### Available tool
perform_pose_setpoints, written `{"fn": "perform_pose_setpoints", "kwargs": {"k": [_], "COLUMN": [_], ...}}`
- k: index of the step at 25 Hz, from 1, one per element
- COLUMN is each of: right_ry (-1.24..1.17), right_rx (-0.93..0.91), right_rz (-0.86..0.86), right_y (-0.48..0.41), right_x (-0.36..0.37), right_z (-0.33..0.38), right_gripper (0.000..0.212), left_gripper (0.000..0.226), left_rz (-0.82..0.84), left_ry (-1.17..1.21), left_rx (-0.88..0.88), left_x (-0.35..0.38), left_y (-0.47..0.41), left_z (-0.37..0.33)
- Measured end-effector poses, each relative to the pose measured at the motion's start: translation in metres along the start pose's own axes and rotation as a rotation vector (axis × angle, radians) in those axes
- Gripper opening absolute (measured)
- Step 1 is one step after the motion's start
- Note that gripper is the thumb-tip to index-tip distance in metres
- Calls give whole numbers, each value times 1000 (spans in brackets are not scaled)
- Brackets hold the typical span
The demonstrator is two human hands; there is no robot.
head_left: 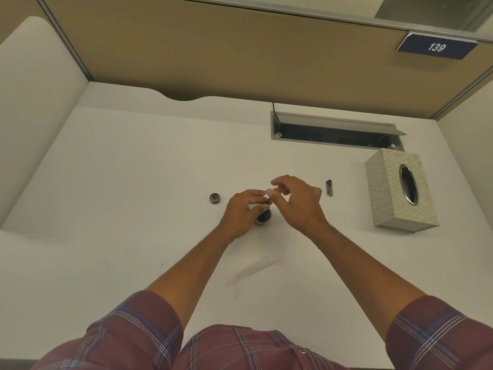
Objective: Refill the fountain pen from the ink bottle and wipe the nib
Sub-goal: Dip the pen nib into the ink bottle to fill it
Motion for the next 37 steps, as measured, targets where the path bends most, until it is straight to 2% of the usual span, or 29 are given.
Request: {"fn": "perform_pose_setpoints", "kwargs": {"k": [3,7,12,21,26,30,34,37], "right_ry": [28,71,9,94,14,48,40,36], "right_rx": [-26,32,-18,8,30,22,36,50], "right_rz": [11,-17,15,-34,56,103,111,98], "right_y": [1,-4,1,2,8,10,13,19], "right_x": [0,0,-2,-1,-2,-1,-3,-6], "right_z": [2,1,0,2,5,6,7,7], "right_gripper": [12,24,13,21,16,13,11,11], "left_gripper": [30,21,28,34,36,27,28,26], "left_rz": [-7,2,-8,19,20,35,-33,-203], "left_ry": [0,5,-2,-14,-21,-47,-36,-30], "left_rx": [-17,21,-33,-42,-49,-44,-28,-11], "left_x": [-1,0,-1,1,0,-1,-8,-11], "left_y": [0,3,3,4,4,5,14,27], "left_z": [2,-1,1,-2,-3,-8,-12,-11]}}
Point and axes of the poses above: each hand's wrist, its own y-axis away from the middle knuckle, its own x-axis out of the palm, z = x × y, the point moved 2 cm from there along -y, towards the middle knuckle, and after that the axes turned 5 degrees about y, right-handed, at the moved point
